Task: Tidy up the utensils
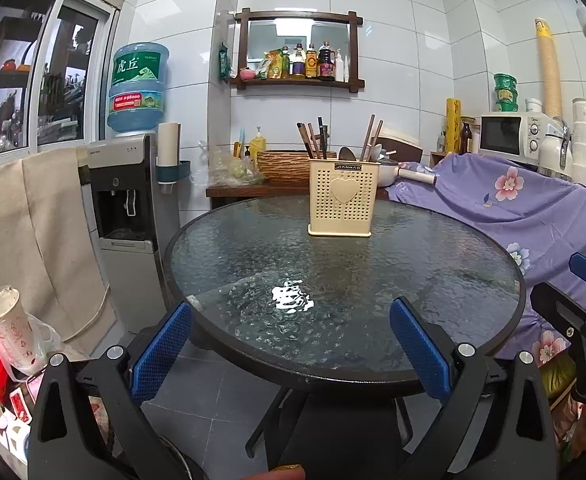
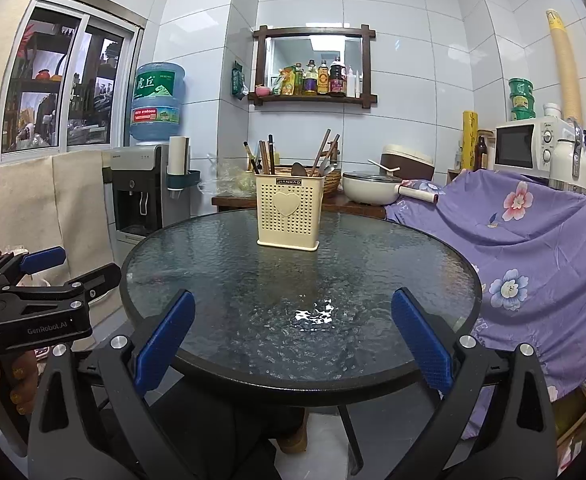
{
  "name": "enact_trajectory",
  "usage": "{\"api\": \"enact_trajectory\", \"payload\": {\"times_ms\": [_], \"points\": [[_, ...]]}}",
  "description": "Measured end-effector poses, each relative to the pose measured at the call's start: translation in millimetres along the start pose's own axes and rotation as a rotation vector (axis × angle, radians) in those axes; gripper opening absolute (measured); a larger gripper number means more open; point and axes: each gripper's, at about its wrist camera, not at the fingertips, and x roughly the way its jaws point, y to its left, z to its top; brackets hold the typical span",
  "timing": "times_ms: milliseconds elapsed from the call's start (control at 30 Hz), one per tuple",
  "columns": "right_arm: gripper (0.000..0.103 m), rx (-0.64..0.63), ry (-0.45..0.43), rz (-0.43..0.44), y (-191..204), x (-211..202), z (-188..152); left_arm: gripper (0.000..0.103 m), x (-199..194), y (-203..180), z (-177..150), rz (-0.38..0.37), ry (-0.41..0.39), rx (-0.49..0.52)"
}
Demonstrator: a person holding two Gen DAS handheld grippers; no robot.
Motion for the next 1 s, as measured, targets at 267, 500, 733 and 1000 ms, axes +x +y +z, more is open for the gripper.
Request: {"api": "enact_trajectory", "payload": {"times_ms": [267, 500, 733, 1000], "points": [[0.097, 0.005, -0.003, 0.001, -0.8, 1.8, -0.5, 0.096, -0.6, -1.8, 0.1, -0.005, -0.001, 0.004], [0.097, 0.002, -0.006, 0.001, -2.8, 1.2, -2.4, 0.096, -0.5, -0.6, 0.8, -0.004, 0.007, 0.004], [0.097, 0.003, -0.003, 0.006, -5.4, 2.7, -4.0, 0.096, 0.1, -0.5, 1.6, 0.003, 0.008, 0.007], [0.097, -0.003, -0.009, 0.013, -6.0, 3.2, -2.6, 0.096, -0.2, -0.9, 1.7, 0.005, 0.005, 0.006]]}}
